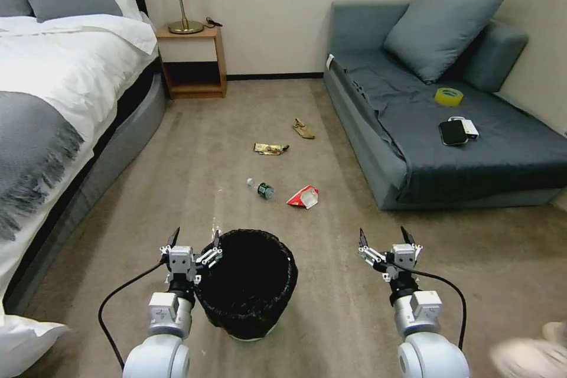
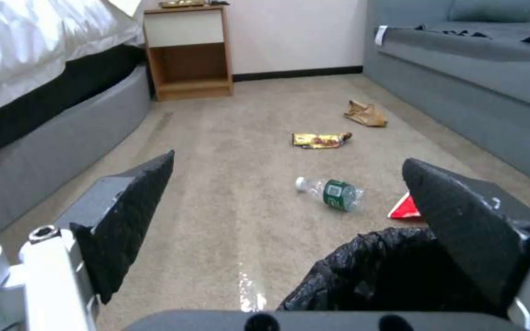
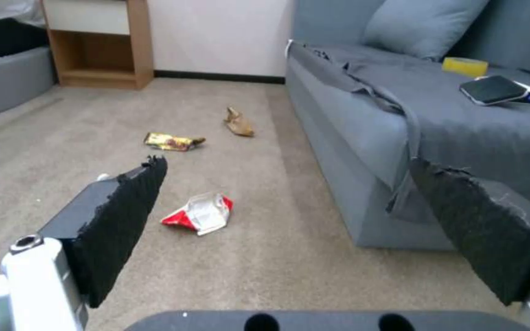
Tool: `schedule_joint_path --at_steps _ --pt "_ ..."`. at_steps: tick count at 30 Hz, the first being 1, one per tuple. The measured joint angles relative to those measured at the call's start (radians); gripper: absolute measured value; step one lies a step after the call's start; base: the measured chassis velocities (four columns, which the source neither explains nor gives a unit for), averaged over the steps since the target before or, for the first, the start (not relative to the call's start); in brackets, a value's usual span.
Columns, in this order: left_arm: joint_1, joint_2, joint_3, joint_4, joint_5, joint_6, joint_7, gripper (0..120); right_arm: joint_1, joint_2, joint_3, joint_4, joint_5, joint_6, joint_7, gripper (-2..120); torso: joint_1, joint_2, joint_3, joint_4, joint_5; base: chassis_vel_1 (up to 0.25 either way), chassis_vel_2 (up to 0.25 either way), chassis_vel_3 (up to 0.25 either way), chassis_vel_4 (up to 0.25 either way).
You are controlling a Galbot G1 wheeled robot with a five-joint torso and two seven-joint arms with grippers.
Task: Pick up the trash bin, then pick up the garbage on the floor and place it into the trash bin.
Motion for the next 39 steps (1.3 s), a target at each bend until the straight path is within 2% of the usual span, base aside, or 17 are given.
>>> schedule_joint_path --at_steps 24,28,32,35,37,39 --pt "0.0 0.0 0.0 0.0 0.0 0.0 0.0 100 0.0 0.0 0.0 0.0 0.0 0.0 0.0 100 0.0 0.0 0.0 0.0 0.0 0.0 0.0 0.0 0.0" --pt "0.003 0.003 0.001 -0.014 -0.014 0.015 -0.016 100 -0.003 0.002 0.0 0.003 -0.005 0.0 0.003 100 0.0 0.0 0.0 -0.0001 -0.0001 0.0 0.0 0.0 0.0" --pt "0.026 0.031 0.014 -0.16 -0.124 0.145 -0.155 100 -0.067 0.056 0.012 0.104 -0.121 -0.005 0.087 100 0.0 0.0 0.0 0.0001 0.0005 0.0 0.0 0.0 0.0" --pt "0.027 0.033 0.021 -0.176 -0.137 0.162 -0.186 100 -0.107 0.089 0.02 0.167 -0.192 -0.009 0.139 100 0.0 0.0 0.0 -0.0003 -0.0011 0.0 0.0 0.0 0.0" --pt "0.022 0.037 0.024 -0.198 -0.165 0.163 -0.195 100 -0.123 0.089 0.022 0.198 -0.173 0.003 0.145 100 0.0 0.0 0.0 -0.0002 0.0002 0.0 0.0 0.0 0.0" --pt "0.021 0.042 0.022 -0.203 -0.168 0.168 -0.195 100 -0.123 0.082 0.023 0.202 -0.159 0.006 0.143 100 0.0 0.0 0.0 -0.0001 -0.0001 0.0 0.0 0.0 0.0"
